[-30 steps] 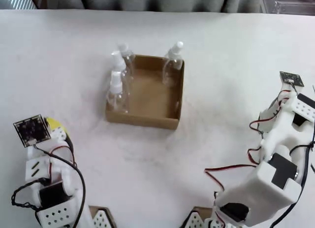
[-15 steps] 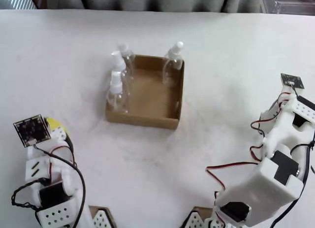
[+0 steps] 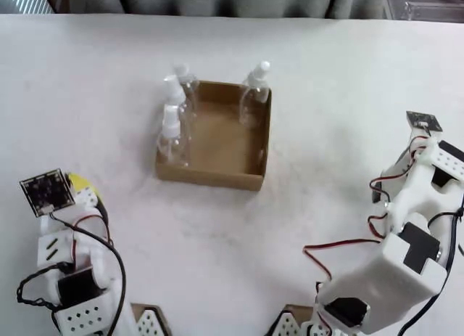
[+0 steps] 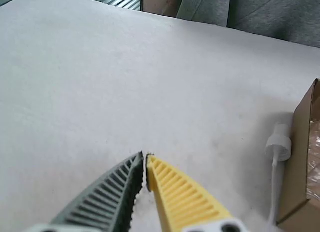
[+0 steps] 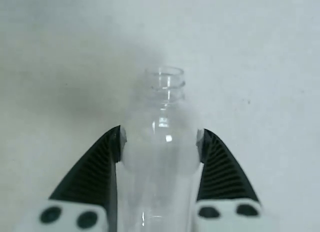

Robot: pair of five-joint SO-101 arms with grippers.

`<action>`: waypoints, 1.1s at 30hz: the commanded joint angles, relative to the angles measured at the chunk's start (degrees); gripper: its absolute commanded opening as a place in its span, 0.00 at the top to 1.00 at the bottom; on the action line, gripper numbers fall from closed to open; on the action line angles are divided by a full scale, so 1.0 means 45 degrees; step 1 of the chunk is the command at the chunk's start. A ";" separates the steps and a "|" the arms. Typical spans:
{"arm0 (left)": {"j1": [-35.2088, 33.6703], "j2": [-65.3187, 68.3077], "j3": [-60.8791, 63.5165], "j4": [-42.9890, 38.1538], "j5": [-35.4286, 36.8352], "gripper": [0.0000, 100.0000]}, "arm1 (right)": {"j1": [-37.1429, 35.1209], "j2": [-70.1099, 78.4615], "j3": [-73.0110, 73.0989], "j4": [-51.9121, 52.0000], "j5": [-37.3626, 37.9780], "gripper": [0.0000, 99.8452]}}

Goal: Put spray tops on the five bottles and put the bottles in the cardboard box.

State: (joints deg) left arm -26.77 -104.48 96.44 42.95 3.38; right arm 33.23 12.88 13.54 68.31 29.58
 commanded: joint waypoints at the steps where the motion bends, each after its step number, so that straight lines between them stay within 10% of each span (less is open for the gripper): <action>1: 0.0283 -0.0029 -0.1758 0.1016 -0.0098 0.98 | 0.0068 -0.1123 -0.0488 0.0713 0.0274 0.98; 9: 0.1241 0.1123 -0.4884 0.2364 -0.0059 0.98 | 0.0400 -0.2002 -0.0430 0.1475 0.0821 0.98; 33: 0.3565 2.0249 -1.6664 0.1094 0.0391 0.98 | 0.0654 -0.2022 0.0059 0.1241 0.1348 0.98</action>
State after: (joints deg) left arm -12.44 -19.82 29.45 49.27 4.62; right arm 35.60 6.73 14.33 74.20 35.21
